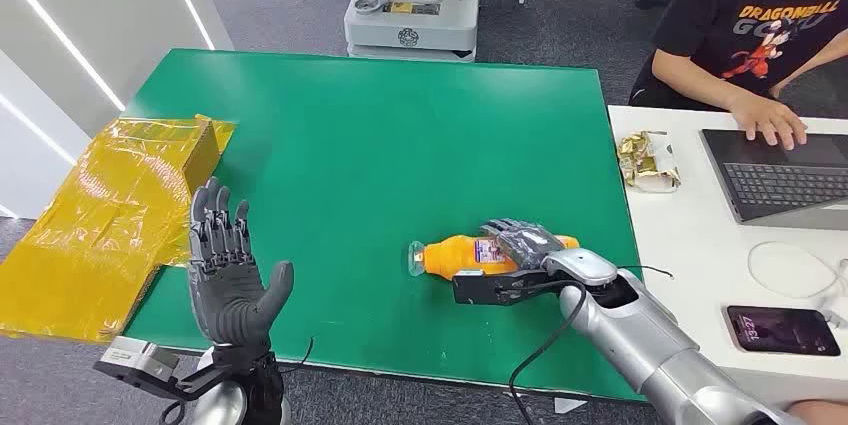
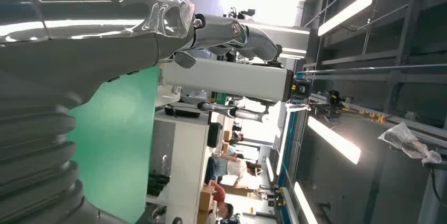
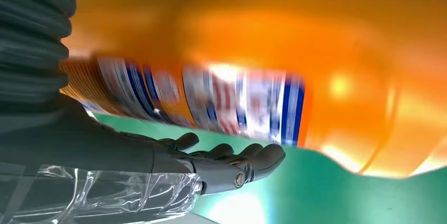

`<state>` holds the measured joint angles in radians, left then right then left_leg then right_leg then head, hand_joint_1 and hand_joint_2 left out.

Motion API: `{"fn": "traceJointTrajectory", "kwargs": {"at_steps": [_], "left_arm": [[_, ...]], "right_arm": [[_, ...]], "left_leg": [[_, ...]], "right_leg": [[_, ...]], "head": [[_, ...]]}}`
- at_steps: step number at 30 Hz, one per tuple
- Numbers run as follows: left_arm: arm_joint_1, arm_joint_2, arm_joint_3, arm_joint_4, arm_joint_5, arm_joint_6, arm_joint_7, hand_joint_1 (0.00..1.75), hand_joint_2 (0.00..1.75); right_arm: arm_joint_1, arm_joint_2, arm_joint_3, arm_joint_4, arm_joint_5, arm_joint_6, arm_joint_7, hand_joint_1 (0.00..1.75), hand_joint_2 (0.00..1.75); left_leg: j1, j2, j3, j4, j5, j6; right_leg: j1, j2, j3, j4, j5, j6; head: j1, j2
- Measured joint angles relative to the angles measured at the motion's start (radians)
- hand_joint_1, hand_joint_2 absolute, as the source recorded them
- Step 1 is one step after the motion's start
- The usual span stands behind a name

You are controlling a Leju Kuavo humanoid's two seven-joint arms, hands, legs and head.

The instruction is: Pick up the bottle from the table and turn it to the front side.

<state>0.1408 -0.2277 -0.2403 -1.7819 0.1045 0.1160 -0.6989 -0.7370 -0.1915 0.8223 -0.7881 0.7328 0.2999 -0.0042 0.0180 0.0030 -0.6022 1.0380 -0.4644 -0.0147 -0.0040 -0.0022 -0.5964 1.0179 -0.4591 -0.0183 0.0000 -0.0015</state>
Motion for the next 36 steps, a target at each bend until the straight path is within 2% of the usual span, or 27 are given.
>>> {"fn": "traceJointTrajectory", "kwargs": {"at_steps": [14,20,29,36], "left_arm": [[-0.001,0.002,0.005,0.000,0.002,0.009,0.000,0.00,1.75],[-0.001,0.003,0.012,0.000,0.009,0.005,0.000,0.00,1.75],[-0.016,0.014,0.012,0.022,0.022,0.003,0.000,0.00,1.75],[-0.026,0.016,0.012,0.038,0.026,0.006,0.000,0.00,1.75]], "right_arm": [[-0.015,-0.004,0.015,-0.016,0.015,-0.003,0.018,0.00,1.75],[-0.007,-0.034,0.016,-0.053,0.024,0.004,0.059,0.00,1.75],[0.102,-0.103,-0.027,-0.172,0.064,0.005,0.131,0.00,1.75],[0.152,-0.130,-0.065,-0.235,0.077,0.015,0.141,0.00,1.75]], "left_leg": [[0.000,0.000,0.000,0.000,0.000,0.000],[0.000,0.000,0.000,0.001,0.000,0.000],[0.000,0.001,0.000,0.001,0.000,0.000],[0.000,0.001,0.001,0.001,0.000,0.000]], "right_leg": [[0.000,0.000,0.000,0.000,0.000,0.000],[0.000,0.000,0.000,0.000,0.000,0.000],[0.000,0.001,0.000,0.000,0.000,0.000],[0.000,0.001,0.000,0.000,0.000,0.000]], "head": [[0.000,0.000],[0.000,0.000],[0.000,0.000],[0.000,0.000]]}}
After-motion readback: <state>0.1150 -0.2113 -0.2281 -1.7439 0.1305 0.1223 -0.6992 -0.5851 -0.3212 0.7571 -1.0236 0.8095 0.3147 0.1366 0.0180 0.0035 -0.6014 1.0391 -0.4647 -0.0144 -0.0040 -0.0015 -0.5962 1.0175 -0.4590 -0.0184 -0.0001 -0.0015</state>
